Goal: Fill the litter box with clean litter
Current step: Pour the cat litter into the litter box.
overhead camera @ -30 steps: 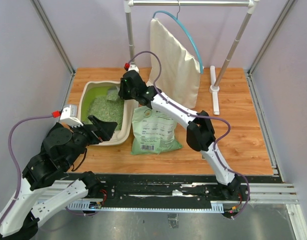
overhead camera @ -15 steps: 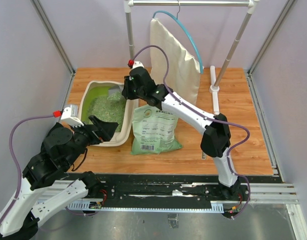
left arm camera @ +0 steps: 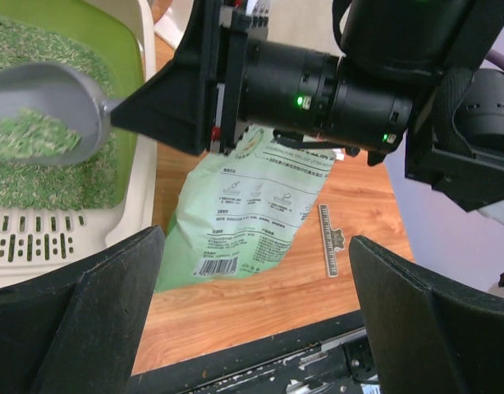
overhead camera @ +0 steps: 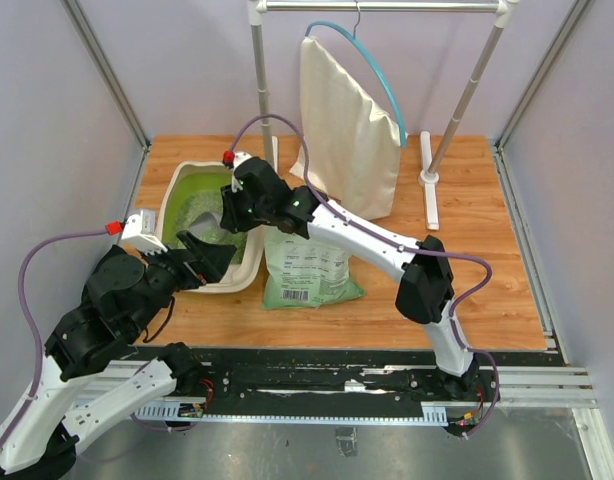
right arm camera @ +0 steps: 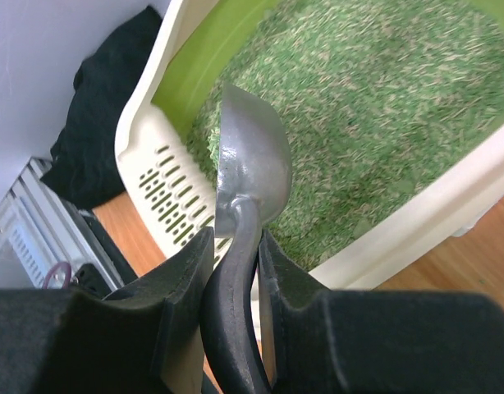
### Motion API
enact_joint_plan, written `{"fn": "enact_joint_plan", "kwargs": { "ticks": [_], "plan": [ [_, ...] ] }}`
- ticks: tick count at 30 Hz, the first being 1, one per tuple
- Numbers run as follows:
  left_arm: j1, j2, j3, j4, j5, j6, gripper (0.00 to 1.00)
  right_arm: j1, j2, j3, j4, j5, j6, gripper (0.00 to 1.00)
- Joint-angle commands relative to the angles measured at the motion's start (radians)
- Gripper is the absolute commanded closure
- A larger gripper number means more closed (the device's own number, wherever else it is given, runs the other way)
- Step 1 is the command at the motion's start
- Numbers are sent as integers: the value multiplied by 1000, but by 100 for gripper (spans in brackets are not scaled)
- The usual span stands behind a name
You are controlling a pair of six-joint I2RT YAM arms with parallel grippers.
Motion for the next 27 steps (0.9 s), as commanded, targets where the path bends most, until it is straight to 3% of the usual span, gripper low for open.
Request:
{"fn": "enact_joint_plan", "kwargs": {
  "ticks": [1, 6, 16, 20, 27],
  "plan": [
    [5, -13, 20, 21, -9, -5, 0, 35, 2, 59, -41, 56, -91, 99],
    [5, -14, 23, 17, -11, -4, 0, 37, -53, 47, -30, 234, -183, 99],
    [5, -16, 19, 18, -13, -9, 0, 39, -161, -29, 68, 338, -277, 99],
    [5, -18, 15, 15, -12, -12, 0, 40, -235, -115, 162, 331, -297, 99],
    [5, -17, 5, 29, -5, -17, 0, 32, -287, -138, 147, 253, -275, 99]
  ]
}}
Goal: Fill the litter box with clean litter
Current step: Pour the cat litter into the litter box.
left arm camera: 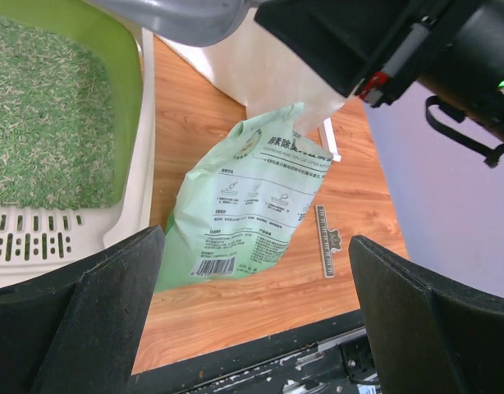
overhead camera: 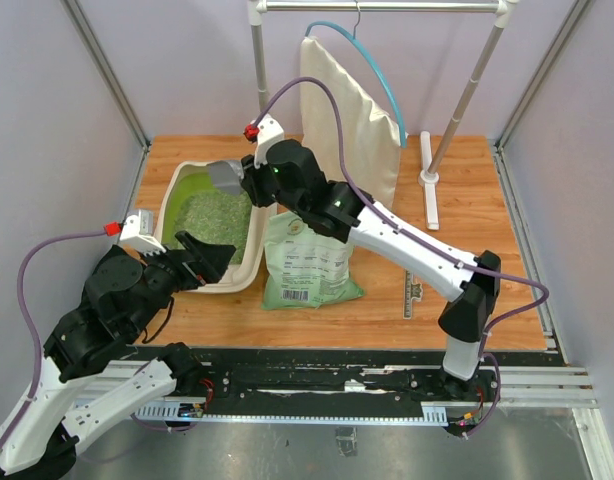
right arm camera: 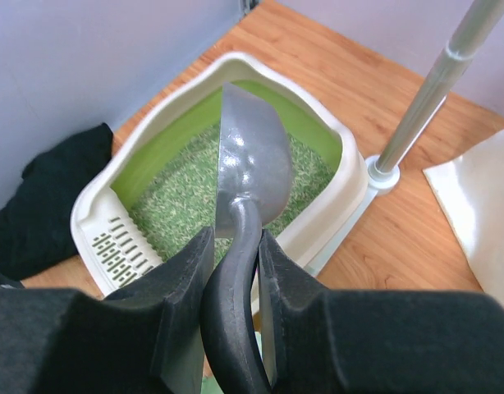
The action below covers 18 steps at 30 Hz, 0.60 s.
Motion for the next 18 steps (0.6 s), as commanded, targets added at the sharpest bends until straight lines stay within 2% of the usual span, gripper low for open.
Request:
{"fn": "enact_joint_plan", "kwargs": {
  "ticks": [1, 4, 8, 14, 18],
  "plan": [
    [5, -9, 3, 32, -2, -9, 0, -4, -13, 3, 25, -43, 0, 99],
    [5, -7, 6, 29, 8, -12, 0, -5, -46, -9, -1, 1, 51, 99],
    [5, -16, 10, 21, 0, -14, 0, -5, -211, -179, 92, 63, 64, 99],
    [5, -9, -13, 49, 9, -12, 0, -34, -590, -523, 171, 223, 81, 99],
    [5, 20, -30, 79, 44, -12, 0, -146, -861, -756, 105, 272, 191, 99]
  ]
}}
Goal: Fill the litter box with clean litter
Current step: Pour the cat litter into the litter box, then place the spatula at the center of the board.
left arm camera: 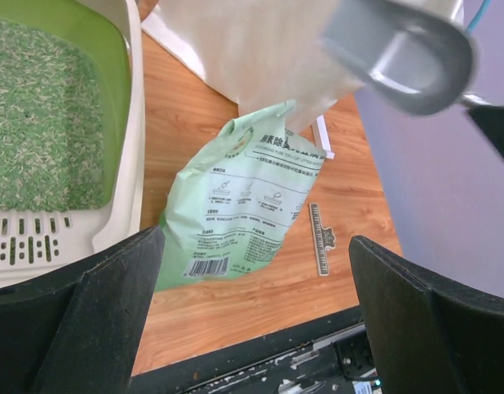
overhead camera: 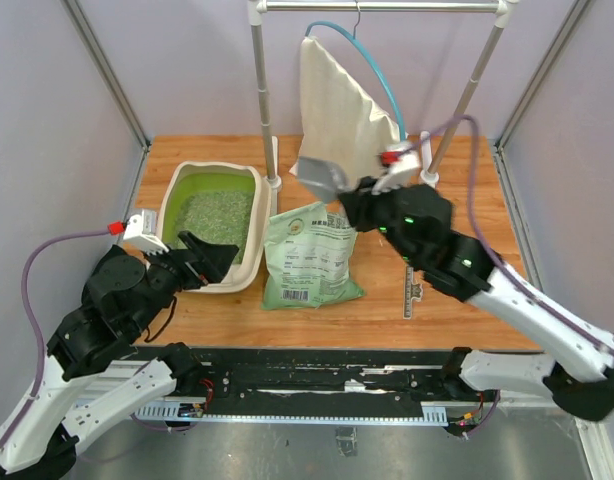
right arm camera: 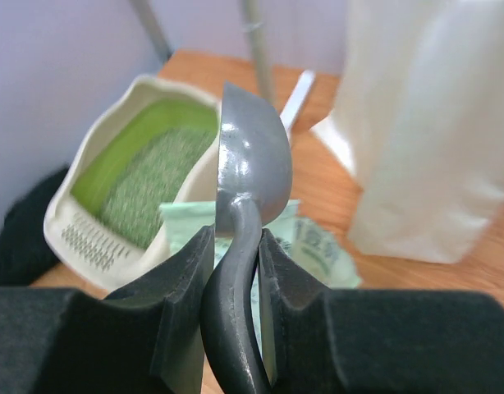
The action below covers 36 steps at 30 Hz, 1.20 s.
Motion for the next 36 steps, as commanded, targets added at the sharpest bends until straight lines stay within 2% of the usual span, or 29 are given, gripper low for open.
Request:
{"fn": "enact_joint_plan", "kwargs": {
  "ticks": [1, 7, 12, 21, 27, 36],
  "plan": [
    [5, 32, -20, 63, 40, -8, 0, -144, -240, -178, 4, 107, 135, 99],
    [5, 70, -45, 111, 74, -11, 0, -482, -517, -379, -231, -94, 252, 99],
    [5, 101, -49, 130, 104, -16, 0, -687, -584, -463, -294, -292, 289, 99],
    [5, 105, -58, 132, 114, -8, 0, -1041, -492, -580, -281, -685, 330, 99],
    [5, 98, -62, 129, 114, 1, 0, -1303, -396, -719, -143, -935, 370, 99],
    [5, 111, -70, 136, 131, 1, 0, -1366, -267, -742, 17, -946, 357, 99]
  ]
}}
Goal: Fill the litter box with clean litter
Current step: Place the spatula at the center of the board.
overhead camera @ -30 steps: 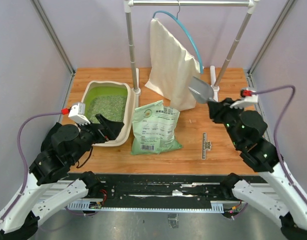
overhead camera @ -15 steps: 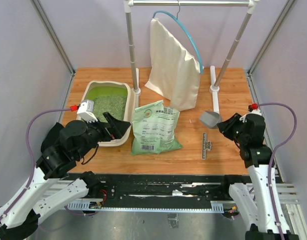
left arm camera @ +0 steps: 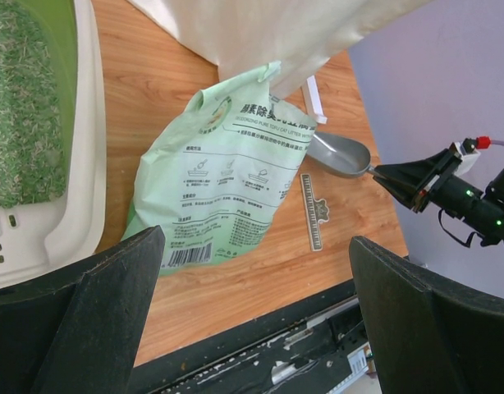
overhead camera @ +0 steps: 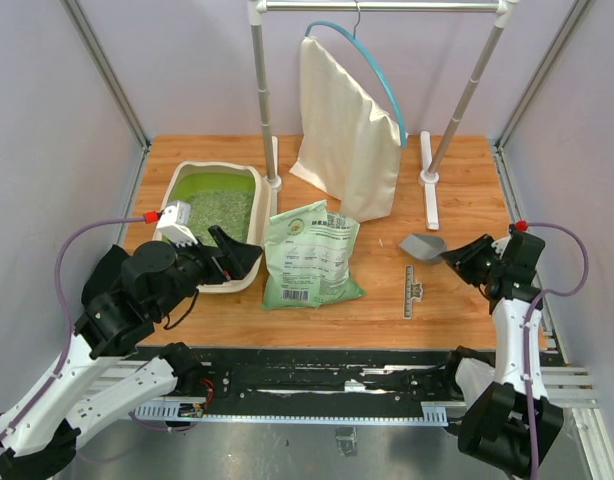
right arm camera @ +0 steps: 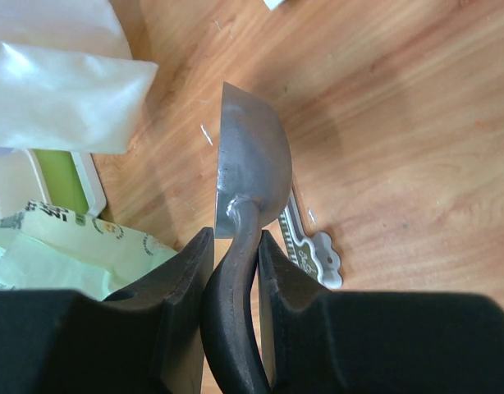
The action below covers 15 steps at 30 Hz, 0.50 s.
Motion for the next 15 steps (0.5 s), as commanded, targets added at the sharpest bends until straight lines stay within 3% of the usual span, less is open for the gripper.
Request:
{"fn": "enact_joint_plan", "kwargs": {
  "ticks": [1, 7, 15],
  "plan": [
    [5, 7, -7, 32, 16, 11, 0, -26, 54, -13, 174, -74, 26, 99],
    [5, 15, -4, 35, 22, 14, 0, -43, 188, -25, 235, -127, -6, 94],
    [5, 19, -11, 38, 21, 16, 0, -115, 299, -42, 250, -212, -66, 78]
  ]
}}
